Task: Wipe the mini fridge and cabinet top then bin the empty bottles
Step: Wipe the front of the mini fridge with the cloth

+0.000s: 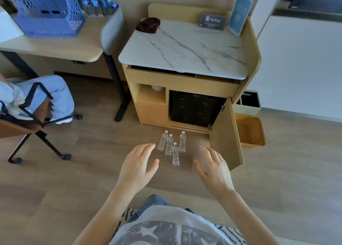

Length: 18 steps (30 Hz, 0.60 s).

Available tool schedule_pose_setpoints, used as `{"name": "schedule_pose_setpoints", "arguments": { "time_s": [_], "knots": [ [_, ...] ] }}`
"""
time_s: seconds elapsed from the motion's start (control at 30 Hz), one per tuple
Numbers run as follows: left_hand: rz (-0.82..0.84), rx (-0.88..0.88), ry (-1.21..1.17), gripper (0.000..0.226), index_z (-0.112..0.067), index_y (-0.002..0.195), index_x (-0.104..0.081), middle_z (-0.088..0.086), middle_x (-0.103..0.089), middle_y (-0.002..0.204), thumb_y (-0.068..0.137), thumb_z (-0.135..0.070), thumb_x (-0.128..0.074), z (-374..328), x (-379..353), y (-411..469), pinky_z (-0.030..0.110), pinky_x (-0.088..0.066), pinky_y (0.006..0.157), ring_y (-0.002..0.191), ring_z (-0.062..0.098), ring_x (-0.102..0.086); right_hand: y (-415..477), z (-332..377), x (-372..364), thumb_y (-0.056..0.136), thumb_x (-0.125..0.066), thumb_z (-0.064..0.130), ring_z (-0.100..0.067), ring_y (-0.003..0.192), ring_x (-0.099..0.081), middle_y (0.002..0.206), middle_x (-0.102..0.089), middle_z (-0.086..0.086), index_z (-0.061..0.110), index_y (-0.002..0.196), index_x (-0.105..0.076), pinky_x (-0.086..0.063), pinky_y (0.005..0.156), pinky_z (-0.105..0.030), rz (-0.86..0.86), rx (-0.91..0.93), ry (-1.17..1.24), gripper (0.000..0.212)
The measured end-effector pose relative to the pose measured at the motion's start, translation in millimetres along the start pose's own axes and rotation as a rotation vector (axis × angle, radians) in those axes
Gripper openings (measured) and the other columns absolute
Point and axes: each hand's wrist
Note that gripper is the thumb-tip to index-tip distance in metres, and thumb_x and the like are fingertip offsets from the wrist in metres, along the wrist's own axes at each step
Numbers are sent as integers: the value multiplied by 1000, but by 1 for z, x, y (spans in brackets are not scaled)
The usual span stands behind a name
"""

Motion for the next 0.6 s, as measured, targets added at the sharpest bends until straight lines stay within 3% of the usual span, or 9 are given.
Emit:
{"name": "schedule_pose_setpoints", "arguments": {
  "time_s": [0.17,0.4,0.6],
  "knots": [
    [-9,74,-37,47,-11,138,-57,-1,-61,135,94,-27,-66,-3,-1,-4,34,-45,102,127,18,-55,12,4,0,96,-63,33,-30,121,-59,130,-64,-6,10,135,-57,-48,100,-43,17,33,6,46],
    [-109,70,-67,45,-12,136,-58,0,-63,133,95,-29,-61,14,24,22,32,-45,100,125,18,-56,47,39,3,97,-45,48,-22,123,-58,132,-63,-1,17,138,-55,-51,101,-44,-57,79,37,52],
    [-141,95,-113,42,-12,135,-59,0,-64,131,95,-25,-64,71,49,61,35,-47,100,124,19,-56,95,80,-23,98,-56,39,-23,124,-57,133,-62,0,17,139,-54,-48,102,-41,-51,56,25,47]
  ]
}}
Point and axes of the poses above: each hand's wrist, its own y-axis towards the middle knuckle, its own x-axis out of the back of the hand, z = x × y
